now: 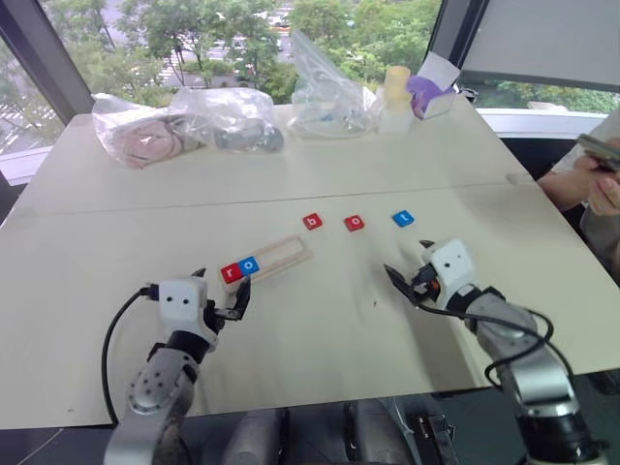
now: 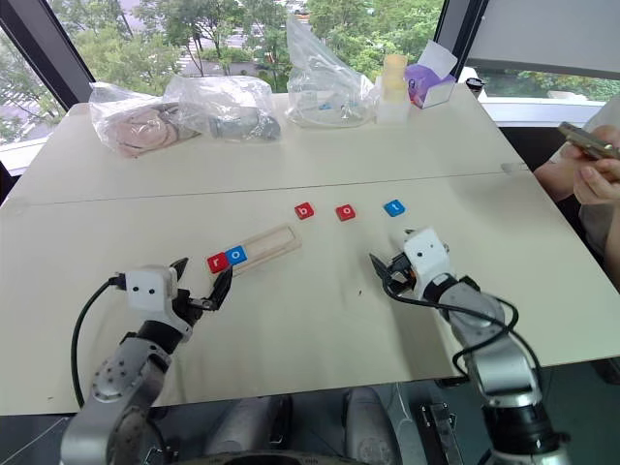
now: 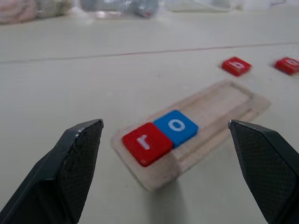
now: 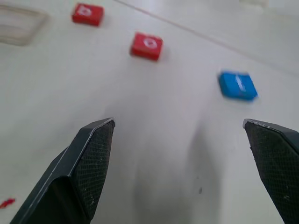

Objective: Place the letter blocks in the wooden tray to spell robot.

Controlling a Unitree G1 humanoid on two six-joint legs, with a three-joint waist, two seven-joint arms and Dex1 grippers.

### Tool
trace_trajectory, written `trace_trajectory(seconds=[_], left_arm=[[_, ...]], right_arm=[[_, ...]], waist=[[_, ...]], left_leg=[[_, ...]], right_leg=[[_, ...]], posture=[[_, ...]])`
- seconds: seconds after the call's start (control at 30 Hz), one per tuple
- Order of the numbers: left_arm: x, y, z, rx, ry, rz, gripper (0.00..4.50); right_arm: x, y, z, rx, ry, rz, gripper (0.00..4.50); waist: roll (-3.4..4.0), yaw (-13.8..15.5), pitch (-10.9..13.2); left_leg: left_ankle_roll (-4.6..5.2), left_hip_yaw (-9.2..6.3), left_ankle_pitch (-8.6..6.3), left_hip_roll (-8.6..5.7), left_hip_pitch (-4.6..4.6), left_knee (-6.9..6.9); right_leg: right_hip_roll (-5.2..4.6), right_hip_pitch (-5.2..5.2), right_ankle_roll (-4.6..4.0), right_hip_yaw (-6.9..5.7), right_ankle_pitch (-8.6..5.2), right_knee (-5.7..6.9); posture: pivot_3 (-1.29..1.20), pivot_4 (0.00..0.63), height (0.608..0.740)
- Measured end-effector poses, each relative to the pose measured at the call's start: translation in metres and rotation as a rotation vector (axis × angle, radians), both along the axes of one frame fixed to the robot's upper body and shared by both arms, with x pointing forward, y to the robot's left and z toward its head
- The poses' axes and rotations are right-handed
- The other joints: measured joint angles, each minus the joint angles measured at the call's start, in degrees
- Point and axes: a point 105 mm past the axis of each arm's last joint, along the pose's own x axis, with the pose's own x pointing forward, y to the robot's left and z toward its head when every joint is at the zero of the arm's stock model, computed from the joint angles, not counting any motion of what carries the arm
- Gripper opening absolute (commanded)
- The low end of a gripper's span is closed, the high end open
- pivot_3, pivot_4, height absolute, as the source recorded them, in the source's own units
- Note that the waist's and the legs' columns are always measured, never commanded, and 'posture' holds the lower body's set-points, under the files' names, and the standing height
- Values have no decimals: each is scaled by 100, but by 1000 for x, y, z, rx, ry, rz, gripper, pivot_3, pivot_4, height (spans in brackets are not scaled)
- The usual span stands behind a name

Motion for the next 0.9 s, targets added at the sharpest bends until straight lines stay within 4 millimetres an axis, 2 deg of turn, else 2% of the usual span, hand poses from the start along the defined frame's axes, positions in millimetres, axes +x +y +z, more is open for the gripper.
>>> trace_trajectory(seconds=[0.13,0.4,0.57,0.73,0.9], left_arm=[[13,14,9,84,49,-190,4500],[51,51,26,209,151,-469,4500],[60,43,16,161,243,-676,4500],[73,40,26,193,252,-807,4500],[77,37,6,179,301,-852,4500]], right_arm=[[16,-3,34,-53,-17,135,4476],[22,13,59,-33,-45,259,4476],[20,23,64,-24,-63,290,4476],[17,30,67,-16,-77,304,4476],[14,32,67,-16,-80,295,4476]], waist=[[12,1,10],[14,4,19],[11,3,22],[9,-3,25],[9,-5,25]], left_leg=[[1,-7,1,1,0,-2],[0,-1,1,-5,-14,-11],[0,-1,0,-5,-22,-16],[-3,3,2,-5,-32,-16],[-4,7,3,-5,-46,-16]], right_leg=[[2,1,-6,-9,3,-3],[-7,-12,4,-4,9,-16],[-9,-27,15,-2,16,-11],[-8,-44,14,4,19,-4],[-6,-69,17,9,21,15]], posture=[[0,150,740],[0,150,740],[0,150,740],[0,150,740],[0,150,740]])
